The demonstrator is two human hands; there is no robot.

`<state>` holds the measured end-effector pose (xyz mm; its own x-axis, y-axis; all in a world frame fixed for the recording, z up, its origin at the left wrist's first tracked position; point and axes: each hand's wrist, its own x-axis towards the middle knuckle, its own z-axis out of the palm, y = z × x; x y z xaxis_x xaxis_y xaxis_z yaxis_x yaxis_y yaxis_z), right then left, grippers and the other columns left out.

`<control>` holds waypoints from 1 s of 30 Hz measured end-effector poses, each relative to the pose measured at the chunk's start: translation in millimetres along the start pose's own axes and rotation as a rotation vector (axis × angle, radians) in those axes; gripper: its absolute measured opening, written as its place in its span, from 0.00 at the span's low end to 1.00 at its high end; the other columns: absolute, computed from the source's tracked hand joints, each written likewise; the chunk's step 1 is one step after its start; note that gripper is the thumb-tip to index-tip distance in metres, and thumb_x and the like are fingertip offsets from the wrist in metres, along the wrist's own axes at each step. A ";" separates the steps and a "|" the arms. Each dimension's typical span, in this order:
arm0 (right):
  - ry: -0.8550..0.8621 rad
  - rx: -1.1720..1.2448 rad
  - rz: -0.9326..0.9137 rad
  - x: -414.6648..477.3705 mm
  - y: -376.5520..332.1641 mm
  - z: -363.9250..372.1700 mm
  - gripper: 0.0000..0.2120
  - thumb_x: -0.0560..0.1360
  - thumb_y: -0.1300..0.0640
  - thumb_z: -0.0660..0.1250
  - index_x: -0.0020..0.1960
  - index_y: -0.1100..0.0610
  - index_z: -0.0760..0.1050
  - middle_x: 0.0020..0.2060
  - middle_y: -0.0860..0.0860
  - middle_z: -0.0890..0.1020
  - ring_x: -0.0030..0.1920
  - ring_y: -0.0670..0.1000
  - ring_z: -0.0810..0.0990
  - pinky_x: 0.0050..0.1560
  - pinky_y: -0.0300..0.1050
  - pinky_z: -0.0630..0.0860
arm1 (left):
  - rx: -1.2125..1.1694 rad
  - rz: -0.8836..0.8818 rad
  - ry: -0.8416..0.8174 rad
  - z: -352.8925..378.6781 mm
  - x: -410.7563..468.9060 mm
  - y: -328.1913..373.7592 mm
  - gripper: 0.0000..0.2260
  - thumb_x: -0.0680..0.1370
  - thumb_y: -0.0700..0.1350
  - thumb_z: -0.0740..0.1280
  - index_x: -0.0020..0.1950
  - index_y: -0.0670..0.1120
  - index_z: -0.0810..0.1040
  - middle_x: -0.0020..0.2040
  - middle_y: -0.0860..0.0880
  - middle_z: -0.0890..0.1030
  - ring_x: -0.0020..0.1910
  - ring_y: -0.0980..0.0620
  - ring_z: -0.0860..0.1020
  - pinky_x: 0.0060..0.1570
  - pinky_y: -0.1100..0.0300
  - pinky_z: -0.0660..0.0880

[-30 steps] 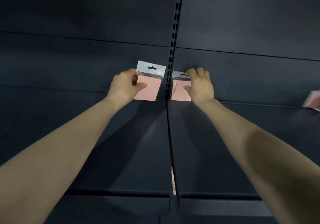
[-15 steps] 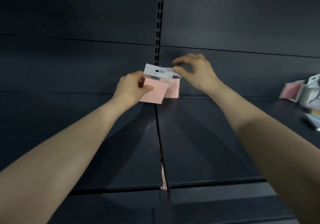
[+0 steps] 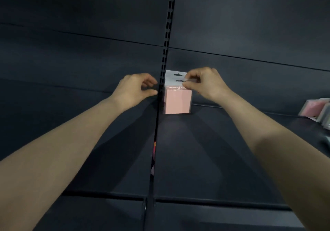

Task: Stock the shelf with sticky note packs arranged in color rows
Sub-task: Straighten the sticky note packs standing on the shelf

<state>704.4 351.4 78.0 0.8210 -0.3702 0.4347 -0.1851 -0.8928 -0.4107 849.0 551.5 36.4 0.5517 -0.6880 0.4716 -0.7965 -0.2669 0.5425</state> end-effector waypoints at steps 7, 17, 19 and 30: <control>0.132 -0.095 -0.002 14.7 17.0 31.0 0.06 0.76 0.55 0.68 0.48 0.56 0.82 0.38 0.49 0.82 0.42 0.53 0.77 0.45 0.43 0.71 | 0.322 0.069 0.095 -10.4 0.8 -12.2 0.12 0.77 0.48 0.69 0.59 0.48 0.79 0.54 0.49 0.81 0.54 0.51 0.78 0.54 0.55 0.75; 0.280 -0.256 -0.045 28.5 29.5 62.9 0.05 0.76 0.62 0.64 0.44 0.62 0.78 0.41 0.56 0.77 0.45 0.58 0.75 0.39 0.43 0.65 | 0.536 0.176 0.065 12.7 -3.4 -8.0 0.16 0.76 0.47 0.69 0.63 0.48 0.77 0.57 0.48 0.79 0.55 0.45 0.75 0.51 0.49 0.77; 0.271 -0.276 -0.060 29.1 30.8 64.0 0.06 0.77 0.61 0.64 0.47 0.61 0.79 0.44 0.56 0.78 0.48 0.58 0.74 0.39 0.44 0.67 | 0.557 0.186 0.036 18.7 -3.8 -6.6 0.17 0.76 0.47 0.69 0.64 0.48 0.76 0.59 0.47 0.78 0.56 0.45 0.74 0.51 0.48 0.77; 0.265 -0.367 -0.024 23.3 18.4 52.8 0.16 0.75 0.63 0.65 0.62 0.56 0.76 0.54 0.55 0.77 0.56 0.57 0.72 0.44 0.49 0.75 | 0.567 0.228 0.040 22.7 -5.0 -2.2 0.17 0.73 0.47 0.73 0.61 0.48 0.78 0.56 0.48 0.79 0.54 0.45 0.76 0.49 0.51 0.78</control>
<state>748.6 339.9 38.3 0.6693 -0.3588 0.6506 -0.3865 -0.9160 -0.1076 842.4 540.2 17.1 0.3518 -0.7473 0.5637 -0.8972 -0.4409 -0.0246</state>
